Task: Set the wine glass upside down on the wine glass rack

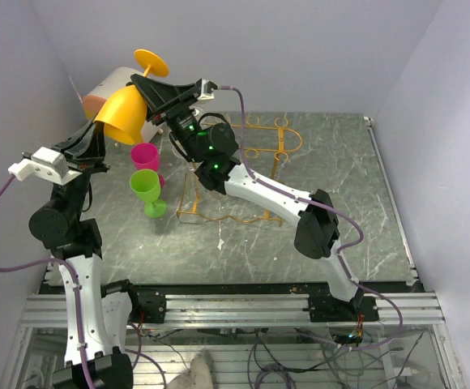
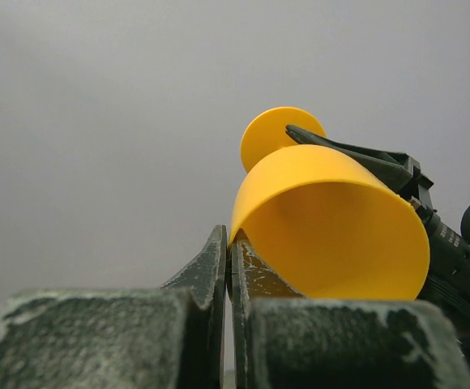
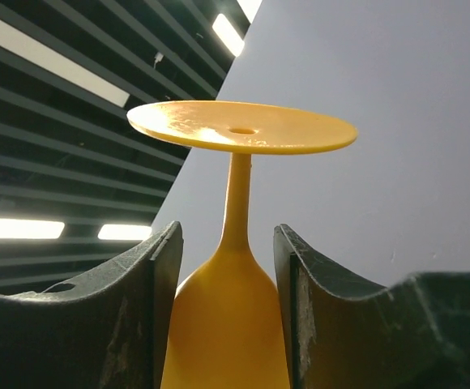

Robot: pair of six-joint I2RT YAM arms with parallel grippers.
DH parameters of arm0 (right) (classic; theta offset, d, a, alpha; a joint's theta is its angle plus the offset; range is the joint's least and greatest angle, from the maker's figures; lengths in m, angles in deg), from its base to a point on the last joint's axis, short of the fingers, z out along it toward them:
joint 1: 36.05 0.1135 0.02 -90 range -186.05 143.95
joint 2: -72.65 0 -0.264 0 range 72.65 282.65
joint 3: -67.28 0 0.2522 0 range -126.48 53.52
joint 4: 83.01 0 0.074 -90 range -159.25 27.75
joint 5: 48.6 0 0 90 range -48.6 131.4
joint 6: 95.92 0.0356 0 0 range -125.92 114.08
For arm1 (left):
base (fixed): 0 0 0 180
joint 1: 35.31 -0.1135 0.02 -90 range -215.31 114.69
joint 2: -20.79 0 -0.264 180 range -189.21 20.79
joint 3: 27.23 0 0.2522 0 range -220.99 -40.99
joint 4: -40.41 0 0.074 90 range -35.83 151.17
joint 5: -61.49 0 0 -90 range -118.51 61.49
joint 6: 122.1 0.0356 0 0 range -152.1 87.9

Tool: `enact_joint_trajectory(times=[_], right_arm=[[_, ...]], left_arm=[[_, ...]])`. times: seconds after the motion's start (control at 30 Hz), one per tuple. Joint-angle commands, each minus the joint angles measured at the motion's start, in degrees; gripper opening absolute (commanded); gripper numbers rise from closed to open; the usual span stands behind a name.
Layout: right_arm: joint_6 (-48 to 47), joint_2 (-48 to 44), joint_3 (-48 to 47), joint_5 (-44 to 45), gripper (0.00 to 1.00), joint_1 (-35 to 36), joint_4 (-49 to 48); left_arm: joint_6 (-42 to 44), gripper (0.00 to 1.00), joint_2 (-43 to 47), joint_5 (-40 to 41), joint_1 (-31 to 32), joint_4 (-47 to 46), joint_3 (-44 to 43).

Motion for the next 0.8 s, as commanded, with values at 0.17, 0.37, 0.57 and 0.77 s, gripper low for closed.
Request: enact_joint_trajectory(times=[0.17, 0.37, 0.57, 0.77], right_arm=[[1.45, -3.35, 2.78, 2.28, 0.24, -1.03, -4.38], [0.93, -4.52, 4.2, 2.78, 0.08, -1.59, -4.9], [1.59, -3.9, 3.7, 2.27, 0.08, -1.85, -5.23], [2.15, -3.8, 3.52, 1.51, 0.0, -2.2, -6.26]], left_arm=[[2.08, 0.07, 1.05, 0.81, 0.24, -1.56, 0.65], [1.81, 0.07, 1.16, 0.76, 0.31, -1.64, 0.92], [1.7, 0.07, 1.2, 0.32, 0.28, -1.75, 1.0], [0.49, 0.07, 1.32, -0.98, 0.31, -1.61, 1.11]])
